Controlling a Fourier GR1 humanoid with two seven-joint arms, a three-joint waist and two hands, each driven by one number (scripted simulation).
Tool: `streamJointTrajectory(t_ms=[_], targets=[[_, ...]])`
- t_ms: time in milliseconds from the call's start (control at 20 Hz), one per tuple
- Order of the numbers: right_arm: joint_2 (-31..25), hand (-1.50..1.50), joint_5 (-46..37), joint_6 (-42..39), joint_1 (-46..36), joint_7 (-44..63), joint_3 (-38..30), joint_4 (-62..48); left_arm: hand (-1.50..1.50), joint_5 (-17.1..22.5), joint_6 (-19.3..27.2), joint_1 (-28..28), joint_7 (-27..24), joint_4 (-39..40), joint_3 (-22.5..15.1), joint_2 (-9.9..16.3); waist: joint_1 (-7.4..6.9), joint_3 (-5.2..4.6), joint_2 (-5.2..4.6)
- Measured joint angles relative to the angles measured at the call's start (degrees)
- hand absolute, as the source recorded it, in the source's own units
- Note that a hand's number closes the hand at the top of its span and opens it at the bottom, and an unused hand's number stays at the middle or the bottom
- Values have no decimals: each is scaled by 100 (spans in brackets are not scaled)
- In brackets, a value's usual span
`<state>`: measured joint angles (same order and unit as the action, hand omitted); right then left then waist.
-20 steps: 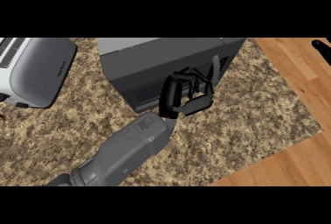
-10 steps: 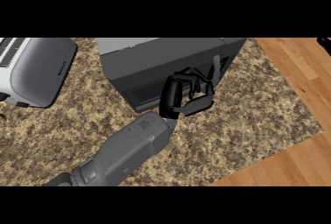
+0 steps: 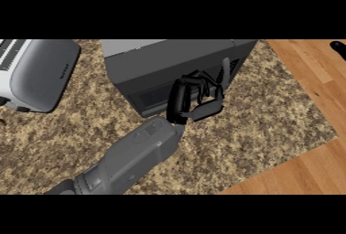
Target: Pick up the milk, place it into the microwave and close the microwave
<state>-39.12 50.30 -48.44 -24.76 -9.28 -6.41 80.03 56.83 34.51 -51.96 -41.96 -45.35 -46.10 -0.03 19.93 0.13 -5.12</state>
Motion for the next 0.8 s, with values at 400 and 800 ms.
streamJointTrajectory(t_ms=[400, 800], targets=[[-121, -150, 210, -104, -35, 106, 10, -55, 150, 124, -24, -40, -126, 55, -70, 0, 0, 5, -5], [-240, -150, 435, -228, -133, 195, 20, -56, 150, 135, -66, -141, -197, 209, -247, 6, -5, 18, -2]])
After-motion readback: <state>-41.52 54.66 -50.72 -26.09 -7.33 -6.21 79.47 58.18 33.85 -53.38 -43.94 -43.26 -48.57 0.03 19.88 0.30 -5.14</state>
